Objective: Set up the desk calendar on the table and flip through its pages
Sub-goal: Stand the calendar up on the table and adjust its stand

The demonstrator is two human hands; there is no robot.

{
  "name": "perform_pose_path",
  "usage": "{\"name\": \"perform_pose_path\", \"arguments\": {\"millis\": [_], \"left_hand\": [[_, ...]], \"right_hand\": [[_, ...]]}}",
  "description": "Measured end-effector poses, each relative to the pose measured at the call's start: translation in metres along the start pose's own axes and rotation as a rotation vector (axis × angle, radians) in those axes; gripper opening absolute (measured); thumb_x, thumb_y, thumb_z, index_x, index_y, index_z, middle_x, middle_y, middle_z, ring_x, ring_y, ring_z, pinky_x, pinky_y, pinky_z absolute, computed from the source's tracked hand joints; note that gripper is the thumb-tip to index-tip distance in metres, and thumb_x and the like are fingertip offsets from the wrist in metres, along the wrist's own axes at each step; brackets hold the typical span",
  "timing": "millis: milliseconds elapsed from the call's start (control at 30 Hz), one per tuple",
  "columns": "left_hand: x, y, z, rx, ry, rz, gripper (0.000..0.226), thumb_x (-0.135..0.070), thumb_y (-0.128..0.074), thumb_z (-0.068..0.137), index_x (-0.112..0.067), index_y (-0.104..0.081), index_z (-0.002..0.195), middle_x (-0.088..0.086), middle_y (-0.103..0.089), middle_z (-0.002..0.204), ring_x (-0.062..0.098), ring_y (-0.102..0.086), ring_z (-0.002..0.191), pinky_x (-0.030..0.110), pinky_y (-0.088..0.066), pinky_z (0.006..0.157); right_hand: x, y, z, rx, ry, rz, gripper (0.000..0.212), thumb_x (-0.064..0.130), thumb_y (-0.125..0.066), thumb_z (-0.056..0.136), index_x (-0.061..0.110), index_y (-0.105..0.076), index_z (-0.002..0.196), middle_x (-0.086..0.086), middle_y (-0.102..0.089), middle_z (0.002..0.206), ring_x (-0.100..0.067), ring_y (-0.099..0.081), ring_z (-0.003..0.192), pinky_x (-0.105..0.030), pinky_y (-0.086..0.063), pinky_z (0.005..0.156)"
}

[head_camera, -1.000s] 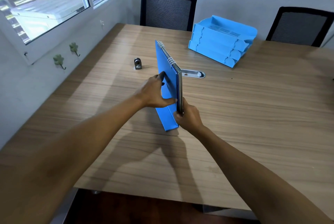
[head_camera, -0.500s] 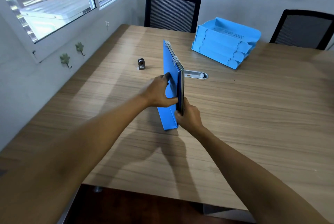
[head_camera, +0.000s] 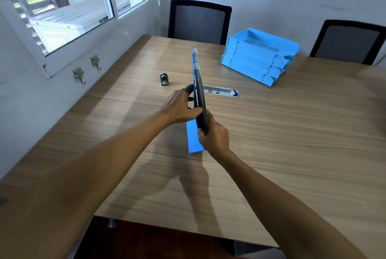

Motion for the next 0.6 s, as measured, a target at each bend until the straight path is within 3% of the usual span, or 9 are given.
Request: {"name": "perform_pose_path", "arguments": {"millis": [333, 467, 600], "left_hand": [[-0.023, 0.013, 0.009, -0.007, 0.010, -0.038, 0.029, -0.018, -0.058, 0.076, -0.029, -0.053, 0.103, -0.005, -0.068, 0.104, 0.014, -0.066, 0.105, 0.038, -0.058, 0.084], [-0.016, 0.023, 0.012, 0.021, 0.004, 0.076, 0.072, -0.039, -0.052, 0.069, -0.015, -0.047, 0.137, 0.004, -0.063, 0.128, 0.018, -0.064, 0.112, 0.040, -0.055, 0.094], [-0.010, 0.013, 0.008, 0.055, 0.020, 0.136, 0.062, -0.038, -0.050, 0.069, -0.012, -0.054, 0.125, 0.011, -0.068, 0.111, 0.027, -0.067, 0.105, 0.044, -0.056, 0.086]], "right_hand": [[0.002, 0.024, 0.011, -0.006, -0.009, -0.058, 0.065, 0.022, -0.051, 0.087, 0.019, -0.031, 0.148, -0.014, -0.071, 0.103, -0.037, -0.067, 0.084, -0.040, -0.054, 0.069], [-0.013, 0.034, 0.012, 0.000, -0.076, -0.067, 0.064, 0.019, -0.048, 0.087, 0.022, -0.030, 0.147, -0.014, -0.070, 0.097, -0.035, -0.066, 0.084, -0.040, -0.054, 0.071], [-0.022, 0.029, 0.000, 0.051, -0.081, -0.095, 0.064, 0.018, -0.047, 0.088, 0.020, -0.029, 0.149, -0.014, -0.070, 0.096, -0.034, -0.064, 0.083, -0.032, -0.044, 0.064]]}}
Point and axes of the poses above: each hand's wrist, its own z-axis towards the middle knuckle, its own y-axis out of the back of the hand, x = y × z, the point moved 6 cm from there along z, towards the middle knuckle
